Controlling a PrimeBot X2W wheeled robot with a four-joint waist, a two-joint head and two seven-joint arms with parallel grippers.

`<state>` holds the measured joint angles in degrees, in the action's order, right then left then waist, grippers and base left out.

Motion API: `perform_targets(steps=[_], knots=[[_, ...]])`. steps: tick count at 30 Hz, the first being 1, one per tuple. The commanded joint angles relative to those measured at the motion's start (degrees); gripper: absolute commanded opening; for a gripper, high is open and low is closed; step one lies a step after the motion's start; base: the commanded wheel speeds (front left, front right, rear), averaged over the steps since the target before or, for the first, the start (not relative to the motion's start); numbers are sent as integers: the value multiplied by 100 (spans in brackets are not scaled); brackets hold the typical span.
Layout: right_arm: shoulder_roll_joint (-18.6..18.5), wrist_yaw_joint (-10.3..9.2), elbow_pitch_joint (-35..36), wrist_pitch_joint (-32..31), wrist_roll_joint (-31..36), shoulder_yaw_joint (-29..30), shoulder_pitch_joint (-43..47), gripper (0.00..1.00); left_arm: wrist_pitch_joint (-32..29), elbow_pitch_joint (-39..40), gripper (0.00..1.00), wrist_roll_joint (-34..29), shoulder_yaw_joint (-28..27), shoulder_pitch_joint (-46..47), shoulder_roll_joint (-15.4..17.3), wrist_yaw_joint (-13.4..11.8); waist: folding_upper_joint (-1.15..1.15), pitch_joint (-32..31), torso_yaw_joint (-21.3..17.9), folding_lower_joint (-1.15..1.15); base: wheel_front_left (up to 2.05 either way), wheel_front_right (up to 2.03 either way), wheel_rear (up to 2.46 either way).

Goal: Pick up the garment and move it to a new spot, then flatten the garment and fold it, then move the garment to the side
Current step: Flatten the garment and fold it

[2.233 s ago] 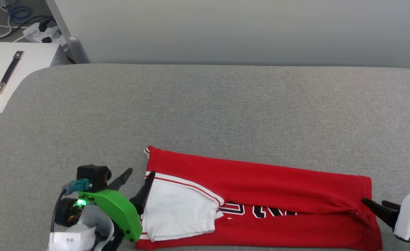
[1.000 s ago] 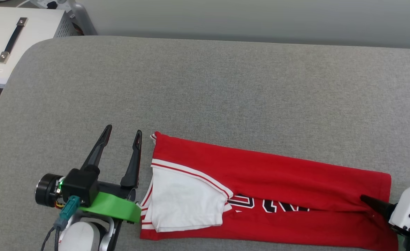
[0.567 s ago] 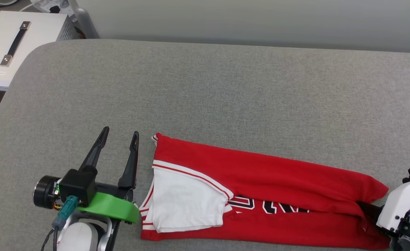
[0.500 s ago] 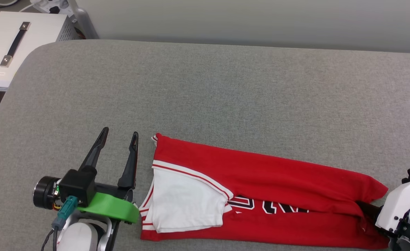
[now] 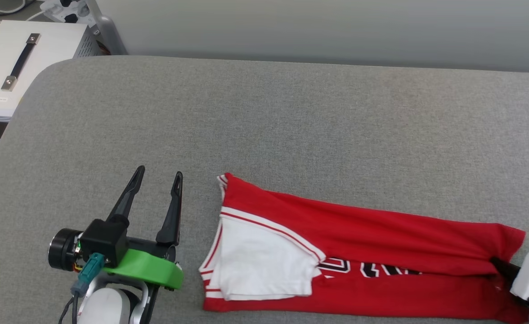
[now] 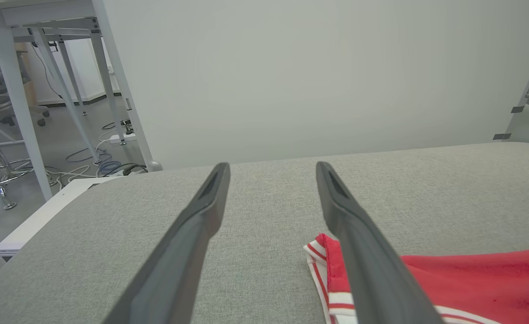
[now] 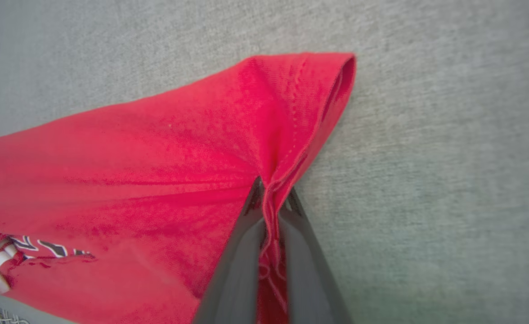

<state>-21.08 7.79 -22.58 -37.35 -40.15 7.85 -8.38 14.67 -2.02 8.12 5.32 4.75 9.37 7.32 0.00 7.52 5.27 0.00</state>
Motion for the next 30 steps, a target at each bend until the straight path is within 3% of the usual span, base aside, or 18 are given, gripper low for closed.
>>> perform_targets(steps=[1,6,12,24,30], knots=[[-207,-31,-143,81,181,116,-1,0,32,-22,100,10,14,-89,-18,15,0,-15,4,0,0,0,0],[-402,-31,-374,328,566,350,-66,0,32,-64,100,72,-7,-165,-42,15,0,-168,-17,0,0,0,0],[-262,-31,-205,267,514,265,22,0,32,-136,100,128,27,-309,-106,16,0,-469,-52,0,0,0,0],[231,-31,1003,0,461,83,934,0,33,-192,100,280,96,-674,-172,16,0,-1077,-28,0,0,0,0],[698,-31,1707,-305,394,-62,1192,0,33,-159,100,293,52,-778,-243,16,0,-1109,78,0,0,0,0]])
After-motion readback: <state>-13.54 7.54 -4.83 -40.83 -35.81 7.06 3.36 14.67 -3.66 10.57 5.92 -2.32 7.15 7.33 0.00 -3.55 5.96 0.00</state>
